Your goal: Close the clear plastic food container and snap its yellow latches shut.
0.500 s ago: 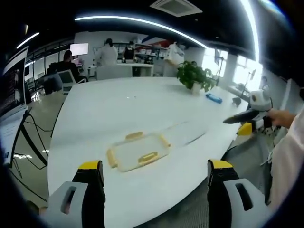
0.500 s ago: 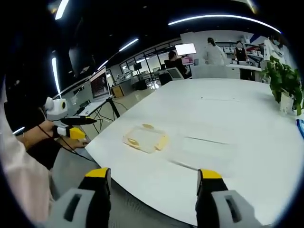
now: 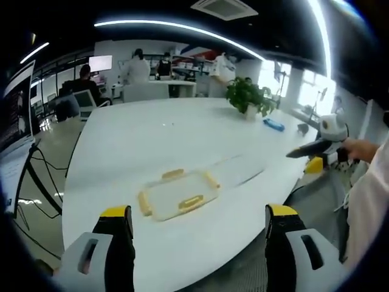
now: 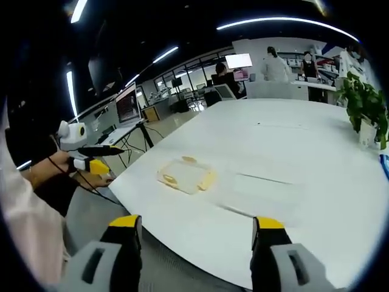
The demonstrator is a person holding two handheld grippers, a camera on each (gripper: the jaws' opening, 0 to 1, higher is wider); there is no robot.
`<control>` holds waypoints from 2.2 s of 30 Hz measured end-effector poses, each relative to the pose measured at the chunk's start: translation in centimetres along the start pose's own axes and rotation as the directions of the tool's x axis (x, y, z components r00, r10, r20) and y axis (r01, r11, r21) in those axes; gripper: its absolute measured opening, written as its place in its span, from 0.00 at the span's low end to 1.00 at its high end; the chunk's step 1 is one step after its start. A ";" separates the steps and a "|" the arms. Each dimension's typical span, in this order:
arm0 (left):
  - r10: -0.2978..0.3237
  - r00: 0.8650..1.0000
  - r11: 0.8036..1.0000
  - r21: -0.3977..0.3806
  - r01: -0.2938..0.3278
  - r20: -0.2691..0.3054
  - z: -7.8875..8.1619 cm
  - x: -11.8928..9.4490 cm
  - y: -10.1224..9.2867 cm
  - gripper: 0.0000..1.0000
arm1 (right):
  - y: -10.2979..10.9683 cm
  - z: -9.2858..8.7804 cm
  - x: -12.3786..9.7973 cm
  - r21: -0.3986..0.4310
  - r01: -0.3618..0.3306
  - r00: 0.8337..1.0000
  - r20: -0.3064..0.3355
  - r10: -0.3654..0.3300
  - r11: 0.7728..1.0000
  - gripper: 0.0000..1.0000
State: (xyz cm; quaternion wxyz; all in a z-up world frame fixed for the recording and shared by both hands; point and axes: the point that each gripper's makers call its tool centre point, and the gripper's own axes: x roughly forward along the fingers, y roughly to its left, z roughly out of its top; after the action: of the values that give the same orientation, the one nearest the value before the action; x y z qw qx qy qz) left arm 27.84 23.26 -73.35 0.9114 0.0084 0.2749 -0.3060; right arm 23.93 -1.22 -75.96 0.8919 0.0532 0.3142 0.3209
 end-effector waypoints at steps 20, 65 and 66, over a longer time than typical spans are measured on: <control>-0.009 1.000 1.000 0.004 0.009 -0.005 0.3 1.4 1.1 0.89 | -0.4 0.4 1.3 -0.047 -0.008 0.999 -0.042 0.006 0.999 0.74; -0.030 0.972 0.971 0.224 0.084 -0.231 -1.9 6.9 5.7 0.80 | -1.1 4.1 10.6 -0.420 -0.128 0.968 -0.251 0.021 0.898 0.71; -0.031 0.970 0.967 0.237 0.090 -0.241 -2.0 7.1 5.9 0.80 | -1.1 4.1 10.9 -0.436 -0.132 0.965 -0.263 0.014 0.890 0.71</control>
State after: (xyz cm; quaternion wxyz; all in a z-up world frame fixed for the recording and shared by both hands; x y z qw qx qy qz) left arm 34.85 24.48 -79.55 0.8544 0.1493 0.3411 -0.3624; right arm 33.45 4.93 -78.76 0.8198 -0.1837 0.3401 0.4225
